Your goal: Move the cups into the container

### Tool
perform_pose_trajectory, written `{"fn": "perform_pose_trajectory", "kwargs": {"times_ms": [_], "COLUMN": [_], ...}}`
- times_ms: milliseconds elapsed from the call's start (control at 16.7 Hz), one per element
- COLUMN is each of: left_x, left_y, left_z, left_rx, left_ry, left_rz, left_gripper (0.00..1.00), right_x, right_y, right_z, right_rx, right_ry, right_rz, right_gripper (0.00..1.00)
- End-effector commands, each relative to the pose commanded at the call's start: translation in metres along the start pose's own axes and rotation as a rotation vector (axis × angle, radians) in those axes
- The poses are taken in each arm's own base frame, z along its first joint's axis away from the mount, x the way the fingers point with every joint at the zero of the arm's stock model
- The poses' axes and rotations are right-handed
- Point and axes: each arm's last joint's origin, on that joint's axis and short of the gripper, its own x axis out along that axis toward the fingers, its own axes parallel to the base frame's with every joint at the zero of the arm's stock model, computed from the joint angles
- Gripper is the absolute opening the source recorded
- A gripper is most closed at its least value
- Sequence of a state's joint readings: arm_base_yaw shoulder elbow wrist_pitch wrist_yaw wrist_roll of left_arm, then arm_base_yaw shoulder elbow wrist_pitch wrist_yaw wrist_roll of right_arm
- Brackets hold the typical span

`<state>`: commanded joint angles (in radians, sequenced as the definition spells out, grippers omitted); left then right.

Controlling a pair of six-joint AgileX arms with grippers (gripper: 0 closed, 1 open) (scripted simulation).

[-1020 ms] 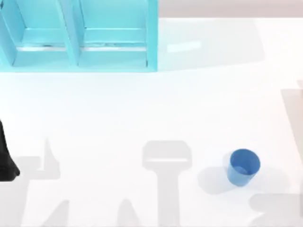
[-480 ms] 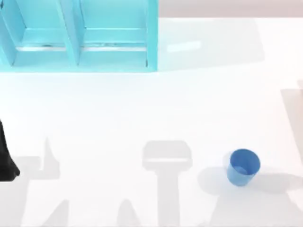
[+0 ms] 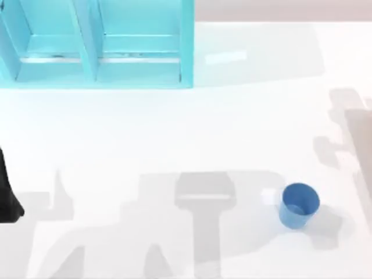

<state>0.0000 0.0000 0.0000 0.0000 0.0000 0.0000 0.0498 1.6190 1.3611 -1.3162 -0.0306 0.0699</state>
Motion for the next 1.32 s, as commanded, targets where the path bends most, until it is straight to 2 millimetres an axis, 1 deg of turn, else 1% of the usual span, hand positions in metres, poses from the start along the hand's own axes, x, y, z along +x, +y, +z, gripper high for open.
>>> {"fn": "perform_pose_trajectory", "kwargs": {"times_ms": [120, 240, 360, 420, 540, 720, 840, 1020, 1320], "left_x": [0.000, 0.000, 0.000, 0.000, 0.000, 0.000, 0.000, 0.000, 0.000], "left_y": [0.000, 0.000, 0.000, 0.000, 0.000, 0.000, 0.000, 0.000, 0.000], "left_z": [0.000, 0.000, 0.000, 0.000, 0.000, 0.000, 0.000, 0.000, 0.000], "left_rx": [0.000, 0.000, 0.000, 0.000, 0.000, 0.000, 0.000, 0.000, 0.000], "left_ry": [0.000, 0.000, 0.000, 0.000, 0.000, 0.000, 0.000, 0.000, 0.000], "left_rz": [0.000, 0.000, 0.000, 0.000, 0.000, 0.000, 0.000, 0.000, 0.000], "left_gripper": [1.00, 1.00, 1.00, 1.00, 1.00, 1.00, 1.00, 1.00, 1.00], "right_x": [0.013, 0.023, 0.028, 0.028, 0.028, 0.027, 0.032, 0.056, 0.110], "right_y": [0.047, 0.083, 0.106, 0.112, 0.117, 0.116, 0.116, 0.117, 0.116], "right_z": [-0.002, -0.008, -0.015, -0.018, -0.020, -0.019, -0.019, -0.016, -0.016], "right_rx": [-0.004, -0.006, -0.008, -0.009, -0.010, -0.007, -0.009, -0.009, -0.010], "right_ry": [0.021, 0.030, 0.017, 0.006, -0.005, -0.005, -0.002, -0.005, -0.012], "right_rz": [-0.017, -0.033, -0.036, -0.033, -0.030, -0.028, -0.031, -0.030, -0.027], "right_gripper": [1.00, 1.00, 1.00, 1.00, 1.00, 1.00, 1.00, 1.00, 1.00]}}
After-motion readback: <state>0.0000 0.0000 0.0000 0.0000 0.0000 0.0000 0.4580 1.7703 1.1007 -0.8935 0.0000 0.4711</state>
